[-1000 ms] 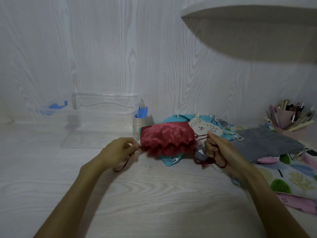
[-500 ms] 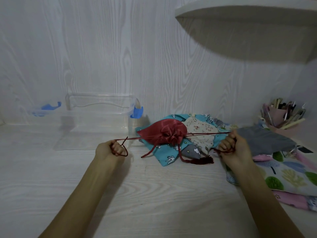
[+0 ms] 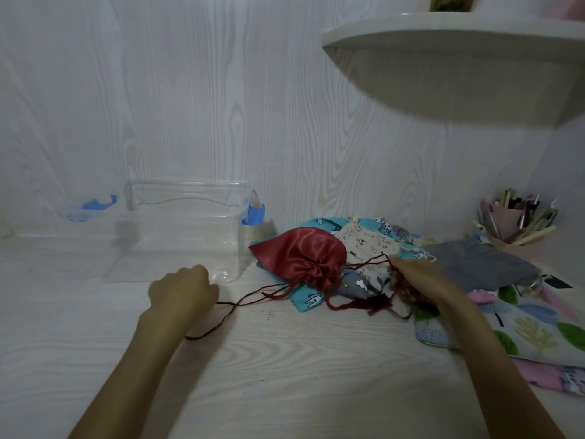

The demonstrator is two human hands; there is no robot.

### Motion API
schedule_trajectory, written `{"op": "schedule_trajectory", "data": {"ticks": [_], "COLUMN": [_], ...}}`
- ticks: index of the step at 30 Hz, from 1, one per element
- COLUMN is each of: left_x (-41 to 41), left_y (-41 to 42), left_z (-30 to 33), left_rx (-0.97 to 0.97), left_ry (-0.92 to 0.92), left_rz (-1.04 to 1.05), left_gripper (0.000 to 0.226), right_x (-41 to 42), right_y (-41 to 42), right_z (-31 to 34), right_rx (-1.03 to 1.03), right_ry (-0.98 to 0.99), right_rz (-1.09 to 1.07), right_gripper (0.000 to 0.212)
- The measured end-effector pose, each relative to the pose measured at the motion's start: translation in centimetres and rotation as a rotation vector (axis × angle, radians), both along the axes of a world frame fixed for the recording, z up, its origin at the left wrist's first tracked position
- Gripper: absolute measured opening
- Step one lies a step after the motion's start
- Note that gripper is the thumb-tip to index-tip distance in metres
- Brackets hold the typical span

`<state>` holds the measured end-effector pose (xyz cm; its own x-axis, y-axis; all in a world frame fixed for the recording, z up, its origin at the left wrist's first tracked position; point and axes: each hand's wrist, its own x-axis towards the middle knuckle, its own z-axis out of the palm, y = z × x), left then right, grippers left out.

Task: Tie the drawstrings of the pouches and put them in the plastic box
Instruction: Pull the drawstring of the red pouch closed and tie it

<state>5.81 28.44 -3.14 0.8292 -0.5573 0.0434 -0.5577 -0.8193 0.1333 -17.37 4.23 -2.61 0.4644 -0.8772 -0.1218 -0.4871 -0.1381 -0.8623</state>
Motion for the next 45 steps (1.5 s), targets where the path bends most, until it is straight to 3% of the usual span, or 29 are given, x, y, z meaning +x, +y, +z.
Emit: {"op": "schedule_trajectory", "data": {"ticks": [3,5,7,11,15,21,24,27,30,34,36,39,42,45], "left_x": [-1.6,-2.9,-4.2,-5.1,-4.5,-3.6,-2.6,-2.2,-2.8,-4.0,-4.4,-5.2,-5.6,-4.8], "left_y": [1.1,0.3,-1.5,-4.3,-5.2,-4.8,-4.2,-3.6,-3.4,-3.8,-3.8,-3.5,-3.3,-3.1], "left_z": [2.6,3.6,3.5,0.7,-1.0,-2.0,-2.0,-1.3,-0.5,0.3,0.6,1.2,1.8,1.8], "left_rx": [-0.206,-0.475,-0.499,-0.299,-0.307,-0.258,-0.213,-0.367,-0.724,-0.956,-0.991,-1.025,-1.014,-1.158], "left_ry": [-0.252,-0.237,-0.126,0.004,-0.121,-0.246,-0.282,-0.247,-0.060,0.096,0.076,0.085,0.261,0.350], "left_rz": [-0.021,-0.135,-0.308,-0.507,-0.535,-0.455,-0.379,-0.331,-0.345,-0.504,-0.584,-0.668,-0.742,-0.522], "left_gripper": [0.026,0.019,0.018,0.037,0.037,0.027,0.029,0.027,0.017,0.020,0.024,0.031,0.030,0.028], "right_x": [-0.2,0.1,0.7,2.6,3.4,2.8,2.1,1.7,2.3,3.6,4.3,5.9,7.0,7.4], "right_y": [0.6,1.5,2.2,3.3,3.3,2.6,2.5,2.4,2.8,4.9,6.3,7.6,8.3,8.1], "right_z": [1.5,2.2,3.0,2.5,0.6,0.2,0.4,1.0,1.4,2.4,3.2,2.6,1.6,1.4], "right_rx": [-0.377,-0.676,-0.783,-0.693,-0.778,-0.848,-0.698,-0.536,-0.452,-0.445,-0.449,-0.554,-0.613,-0.504], "right_ry": [0.070,-0.017,-0.010,0.300,0.379,0.307,0.231,0.089,-0.088,-0.348,-0.311,-0.117,-0.167,-0.236], "right_rz": [-0.093,-0.160,0.002,0.431,0.396,0.303,0.434,0.447,0.350,0.319,0.467,0.636,0.597,0.539], "right_gripper": [0.035,0.033,0.023,0.022,0.038,0.003,0.016,0.012,0.014,0.012,0.011,0.030,0.014,0.015]}}
